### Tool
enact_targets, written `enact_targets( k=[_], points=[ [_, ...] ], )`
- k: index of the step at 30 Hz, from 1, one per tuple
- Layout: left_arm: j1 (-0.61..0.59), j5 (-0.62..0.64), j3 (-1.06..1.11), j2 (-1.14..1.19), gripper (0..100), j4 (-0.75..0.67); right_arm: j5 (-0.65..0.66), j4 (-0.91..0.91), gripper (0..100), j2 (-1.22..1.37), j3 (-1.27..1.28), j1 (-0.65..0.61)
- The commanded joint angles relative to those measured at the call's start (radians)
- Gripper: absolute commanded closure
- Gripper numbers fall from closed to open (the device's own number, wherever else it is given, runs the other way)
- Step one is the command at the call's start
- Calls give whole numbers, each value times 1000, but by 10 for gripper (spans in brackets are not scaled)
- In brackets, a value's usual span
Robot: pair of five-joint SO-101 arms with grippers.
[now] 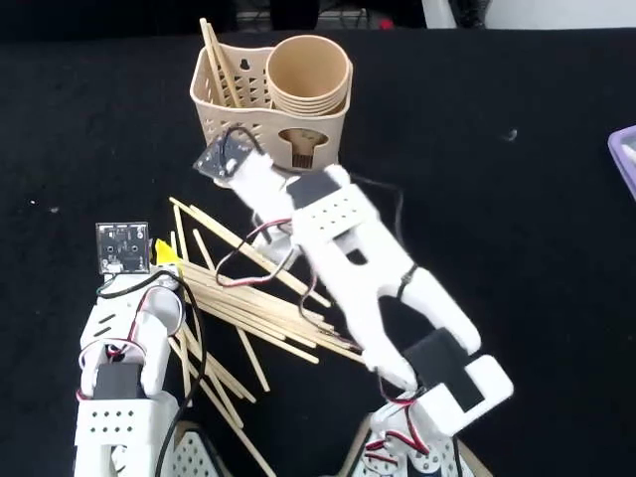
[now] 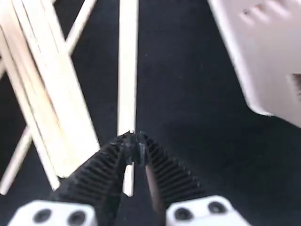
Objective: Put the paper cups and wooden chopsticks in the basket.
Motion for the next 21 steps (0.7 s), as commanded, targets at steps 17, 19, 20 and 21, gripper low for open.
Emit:
enact_targets(
  k=[17,19,20,21],
  points=[
    [-131,11,-1,-11,968,6,-57,-201,861,406,-214,-77],
    [-128,11,-1,-11,968,6,-63,-201,964,410,-213,-72],
    [-128,11,-1,-11,967,6,-63,-201,995,410,-209,-71],
    [-128,11,-1,-11,967,6,-63,-193,975,409,-206,-71]
  ],
)
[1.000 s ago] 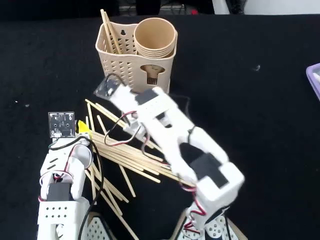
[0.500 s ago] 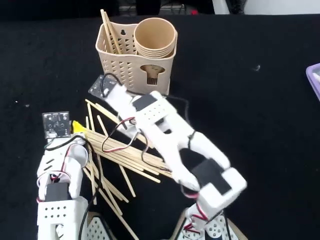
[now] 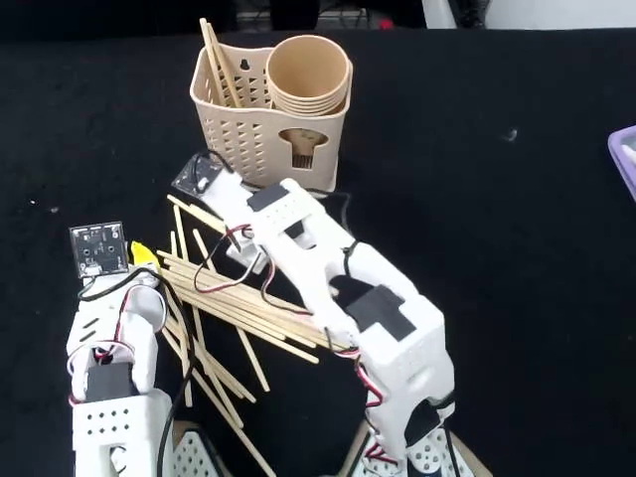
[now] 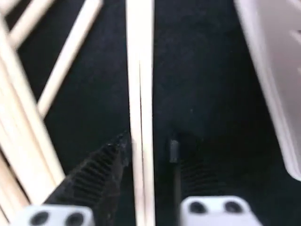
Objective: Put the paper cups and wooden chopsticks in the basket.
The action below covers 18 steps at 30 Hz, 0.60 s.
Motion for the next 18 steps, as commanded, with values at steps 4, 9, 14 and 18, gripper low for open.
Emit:
enact_targets(
  k=[4,9,14,18],
  points=[
    [-4,11,1,-11,967,6,-3,55,988,-7,-38,-18],
    [-8,11,1,-11,968,6,-3,127,988,-136,-31,-14],
    [-10,11,-1,-11,970,6,-3,169,988,-300,-31,51],
    [-10,11,-2,-11,970,6,-2,199,988,-427,-31,98]
  ],
)
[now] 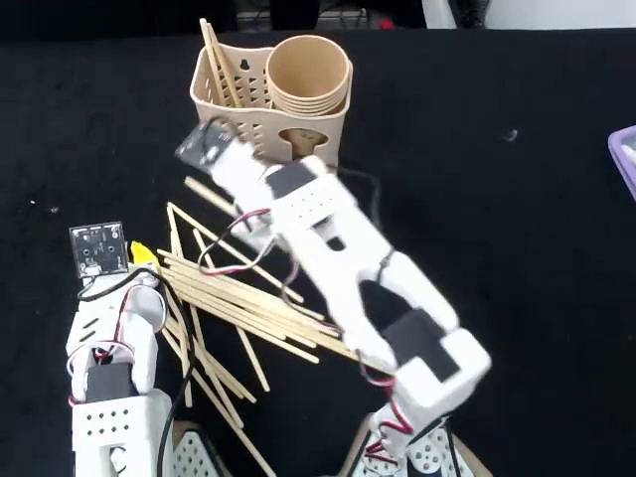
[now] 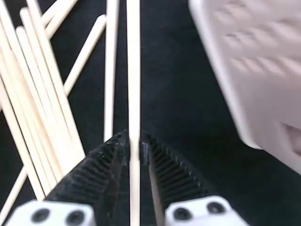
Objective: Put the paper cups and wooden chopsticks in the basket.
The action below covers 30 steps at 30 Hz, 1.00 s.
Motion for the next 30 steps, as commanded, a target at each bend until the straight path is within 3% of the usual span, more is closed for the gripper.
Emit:
enact_targets(
  k=[1,6,11,14,18,24,30],
  points=[
    [-10,11,-2,-11,970,6,-3,28,988,-160,-24,41],
    [-10,11,-2,-11,970,6,-9,-12,988,-188,68,-21],
    [-12,11,-4,-11,970,6,-14,-267,988,-65,240,-86],
    [-39,11,-7,-11,970,6,-60,-325,987,31,223,-87],
    [-137,43,-39,-12,968,6,-68,-304,982,159,142,-86],
    [-285,160,-79,-12,967,5,-68,-199,868,268,24,-87],
    [-332,160,-84,-12,967,0,-66,-126,868,254,-19,-89]
  ],
)
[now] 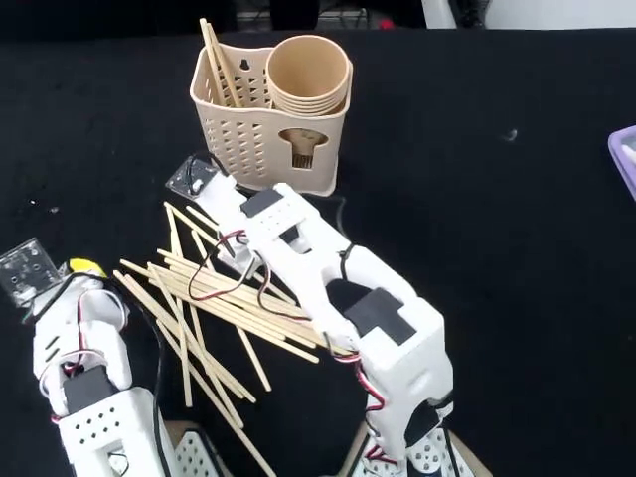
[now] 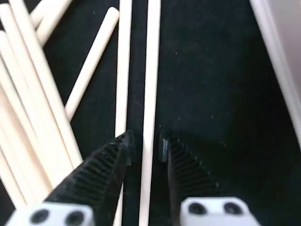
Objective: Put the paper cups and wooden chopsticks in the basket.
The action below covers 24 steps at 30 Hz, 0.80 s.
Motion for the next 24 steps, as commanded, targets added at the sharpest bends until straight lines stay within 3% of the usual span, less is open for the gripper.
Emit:
enact_targets(
  k=[1,6,13,19,24],
  points=[
    [-19,12,-68,-12,967,0,-3,66,868,-36,-50,-9],
    [-28,12,-84,-12,967,6,-8,107,864,-137,-16,-26],
    [-44,14,-85,-12,967,6,-8,-38,862,-179,133,-74],
    [-44,14,-85,-12,967,6,-57,-51,775,-180,133,-64],
    [-44,14,-85,-12,967,6,-57,-78,798,-142,127,-61]
  ],
)
